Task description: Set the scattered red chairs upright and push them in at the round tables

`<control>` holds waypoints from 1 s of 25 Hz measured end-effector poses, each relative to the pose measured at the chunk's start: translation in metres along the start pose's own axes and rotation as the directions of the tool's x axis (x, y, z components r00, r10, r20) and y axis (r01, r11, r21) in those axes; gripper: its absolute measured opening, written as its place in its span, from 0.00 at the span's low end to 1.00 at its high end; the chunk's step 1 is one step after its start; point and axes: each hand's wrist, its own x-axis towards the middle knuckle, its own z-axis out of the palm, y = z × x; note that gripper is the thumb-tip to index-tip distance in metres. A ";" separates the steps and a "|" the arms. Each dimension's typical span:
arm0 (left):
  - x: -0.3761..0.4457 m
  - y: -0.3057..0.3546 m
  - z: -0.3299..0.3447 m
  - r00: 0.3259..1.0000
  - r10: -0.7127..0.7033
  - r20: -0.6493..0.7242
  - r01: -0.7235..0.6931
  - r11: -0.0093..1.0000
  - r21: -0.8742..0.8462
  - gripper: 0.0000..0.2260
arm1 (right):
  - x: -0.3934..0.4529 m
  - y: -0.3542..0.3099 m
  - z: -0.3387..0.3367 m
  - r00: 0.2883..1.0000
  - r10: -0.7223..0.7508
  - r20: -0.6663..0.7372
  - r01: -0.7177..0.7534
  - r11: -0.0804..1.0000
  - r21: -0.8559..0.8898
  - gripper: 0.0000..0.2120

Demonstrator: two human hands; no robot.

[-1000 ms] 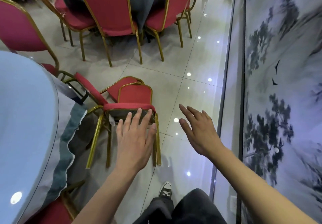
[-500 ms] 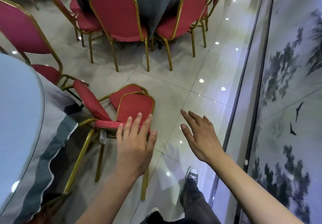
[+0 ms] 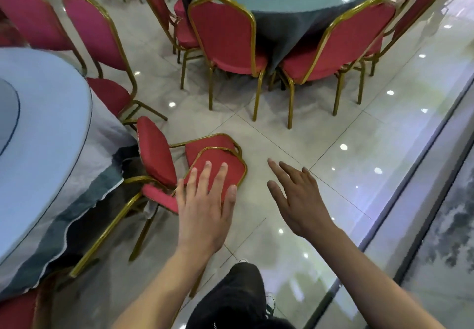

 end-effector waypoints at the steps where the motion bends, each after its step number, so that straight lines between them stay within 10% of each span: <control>1: 0.013 0.003 0.003 1.000 -0.027 0.000 0.027 1.000 -0.005 0.28 | 0.018 0.005 -0.004 1.000 -0.022 0.006 0.022 1.000 -0.010 0.30; 25: 0.362 0.032 -0.005 0.895 -0.440 -0.068 0.428 0.892 -0.145 0.34 | 0.433 0.051 -0.063 0.898 -0.408 0.162 0.424 0.903 -0.074 0.28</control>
